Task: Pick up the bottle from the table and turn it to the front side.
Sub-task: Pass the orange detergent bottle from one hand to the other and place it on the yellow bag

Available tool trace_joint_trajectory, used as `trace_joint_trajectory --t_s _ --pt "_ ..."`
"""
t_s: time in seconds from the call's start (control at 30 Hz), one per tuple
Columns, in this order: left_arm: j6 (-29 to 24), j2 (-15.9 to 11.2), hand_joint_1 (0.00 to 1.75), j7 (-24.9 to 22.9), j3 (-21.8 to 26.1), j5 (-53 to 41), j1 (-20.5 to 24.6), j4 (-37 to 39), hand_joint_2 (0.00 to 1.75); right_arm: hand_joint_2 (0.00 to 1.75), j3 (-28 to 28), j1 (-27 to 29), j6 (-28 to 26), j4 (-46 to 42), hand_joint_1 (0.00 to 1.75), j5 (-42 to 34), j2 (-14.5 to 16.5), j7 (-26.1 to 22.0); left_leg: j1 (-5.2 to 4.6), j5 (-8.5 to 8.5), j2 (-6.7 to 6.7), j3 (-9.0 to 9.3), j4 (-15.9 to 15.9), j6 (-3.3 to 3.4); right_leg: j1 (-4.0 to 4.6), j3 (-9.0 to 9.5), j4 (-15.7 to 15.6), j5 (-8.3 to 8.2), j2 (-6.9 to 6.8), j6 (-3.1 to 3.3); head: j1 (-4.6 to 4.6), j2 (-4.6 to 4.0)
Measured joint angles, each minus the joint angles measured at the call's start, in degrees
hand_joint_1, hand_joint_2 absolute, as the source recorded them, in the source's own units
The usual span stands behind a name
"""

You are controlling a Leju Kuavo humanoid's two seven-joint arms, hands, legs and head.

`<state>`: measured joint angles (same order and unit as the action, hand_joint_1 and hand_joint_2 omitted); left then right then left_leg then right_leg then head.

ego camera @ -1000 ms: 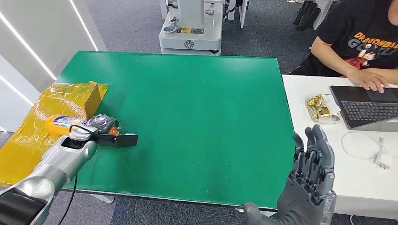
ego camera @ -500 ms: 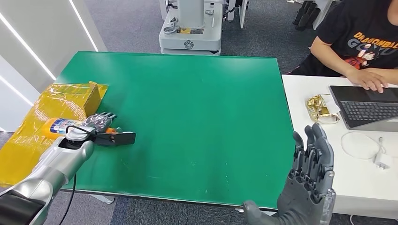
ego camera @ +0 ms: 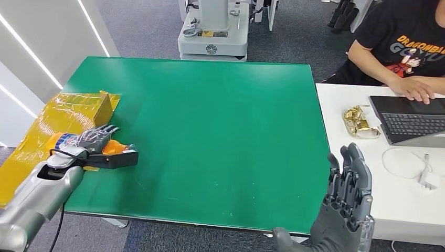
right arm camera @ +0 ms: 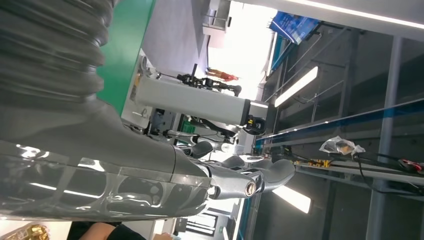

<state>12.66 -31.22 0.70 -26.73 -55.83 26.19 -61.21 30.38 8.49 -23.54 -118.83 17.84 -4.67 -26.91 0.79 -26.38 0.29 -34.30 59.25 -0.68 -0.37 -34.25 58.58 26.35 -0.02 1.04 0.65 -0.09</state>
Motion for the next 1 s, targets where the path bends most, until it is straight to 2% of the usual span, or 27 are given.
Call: trace_joint_trajectory --t_s 0.27,0.4,0.53,0.67,0.77,0.87,1.0 --pt "-6.0 -2.2 0.0 0.0 5.6 3.5 -8.9 -19.1 1.75 1.75 -0.7 0.9 0.8 -0.5 0.0 0.8 0.0 0.0 -0.01 -0.01 -0.01 -0.05 0.0 0.0 0.0 -0.02 0.0 0.0 -0.01 0.0 -0.02 0.0" --pt "-9.1 -2.6 0.0 2.4 8.5 8.4 -12.2 -27.1 1.75 1.75 -0.7 1.7 0.6 -1.3 0.0 1.6 0.2 0.4 -0.01 -0.02 -0.02 -0.05 0.0 -0.01 -0.01 -0.03 0.0 0.0 -0.03 0.0 -0.01 0.0" --pt "-13.2 -0.6 0.0 7.3 10.9 19.4 -14.4 -33.5 1.75 1.75 -0.7 2.0 0.1 -1.7 0.0 2.0 0.4 0.9 0.0 -0.03 -0.03 -0.06 0.0 -0.02 -0.01 -0.02 0.0 0.01 -0.04 0.0 -0.01 0.0" --pt "-14.5 1.4 0.0 8.7 11.8 23.6 -15.6 -36.8 1.75 1.75 -0.5 2.0 -0.3 -1.8 0.0 2.0 0.4 0.9 -0.01 -0.03 -0.01 -0.05 0.0 -0.03 -0.01 -0.02 0.0 0.0 -0.03 0.0 -0.01 0.0" --pt "-14.6 4.5 0.0 13.7 12.8 37.6 -16.4 -38.4 1.75 1.75 -0.2 1.8 -0.5 -1.7 0.0 1.5 0.4 0.9 -0.03 -0.03 -0.07 -0.05 0.0 -0.02 -0.02 -0.02 -0.1 0.0 -0.09 0.0 -0.01 0.0" --pt "-14.9 10.5 0.0 19.5 12.2 57.4 -16.9 -39.5 1.75 1.75 0.4 1.2 -1.3 -1.5 0.0 0.9 0.3 0.7 -0.06 -0.03 -0.12 -0.05 0.0 -0.02 -0.03 0.01 -0.1 0.0 -0.15 -0.01 -0.01 0.0" --pt "-14.0 19.5 0.0 21.5 6.6 75.2 -16.9 -39.6 1.75 1.75 0.6 0.2 -1.7 -0.8 0.0 0.7 -0.1 0.8 -0.09 -0.07 -0.15 -0.07 0.0 0.05 -0.07 0.06 -0.2 -0.02 -0.18 -0.04 -0.02 0.0"
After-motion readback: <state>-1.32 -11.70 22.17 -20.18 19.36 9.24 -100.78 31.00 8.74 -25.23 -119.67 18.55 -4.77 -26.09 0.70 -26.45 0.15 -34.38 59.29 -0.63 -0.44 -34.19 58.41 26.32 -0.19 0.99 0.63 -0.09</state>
